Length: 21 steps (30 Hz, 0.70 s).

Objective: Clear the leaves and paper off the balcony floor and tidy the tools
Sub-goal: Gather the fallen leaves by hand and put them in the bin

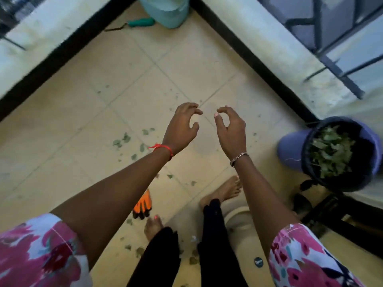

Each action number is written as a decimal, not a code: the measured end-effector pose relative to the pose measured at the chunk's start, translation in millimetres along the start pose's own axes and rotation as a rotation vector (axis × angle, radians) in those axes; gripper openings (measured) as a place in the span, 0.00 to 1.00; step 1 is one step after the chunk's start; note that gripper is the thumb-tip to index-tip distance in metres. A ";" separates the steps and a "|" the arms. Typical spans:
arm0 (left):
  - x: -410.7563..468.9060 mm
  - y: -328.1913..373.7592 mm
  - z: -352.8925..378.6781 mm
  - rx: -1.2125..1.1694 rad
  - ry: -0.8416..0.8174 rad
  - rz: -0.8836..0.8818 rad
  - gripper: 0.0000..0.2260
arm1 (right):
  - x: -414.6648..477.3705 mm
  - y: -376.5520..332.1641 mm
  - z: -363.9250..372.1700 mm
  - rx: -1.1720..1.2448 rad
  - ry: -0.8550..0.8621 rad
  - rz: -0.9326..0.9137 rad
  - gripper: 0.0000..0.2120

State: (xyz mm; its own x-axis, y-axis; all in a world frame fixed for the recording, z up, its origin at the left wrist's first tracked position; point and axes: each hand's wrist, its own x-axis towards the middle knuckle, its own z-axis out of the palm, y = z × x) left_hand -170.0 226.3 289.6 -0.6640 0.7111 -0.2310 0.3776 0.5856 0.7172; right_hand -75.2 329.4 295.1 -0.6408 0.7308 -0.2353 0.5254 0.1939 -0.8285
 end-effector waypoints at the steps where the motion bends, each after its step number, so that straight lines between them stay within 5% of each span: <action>1: -10.8 -13.3 -12.5 -0.002 0.011 -0.012 0.13 | -8.3 -8.4 13.4 -0.012 -0.008 -0.026 0.09; 11: -133.6 -135.1 -100.2 0.001 0.141 -0.184 0.12 | -106.4 -52.4 144.0 -0.111 -0.236 -0.109 0.09; 21: -177.3 -223.8 -58.5 -0.071 0.191 -0.344 0.12 | -136.8 9.1 217.2 -0.212 -0.395 -0.206 0.11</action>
State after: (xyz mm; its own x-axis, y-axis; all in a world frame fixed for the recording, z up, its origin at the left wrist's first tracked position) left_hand -174.5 -53.6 208.5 -0.8544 0.3893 -0.3441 0.0714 0.7439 0.6644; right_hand -104.4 89.0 209.4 -0.8852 0.3669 -0.2859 0.4411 0.4672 -0.7663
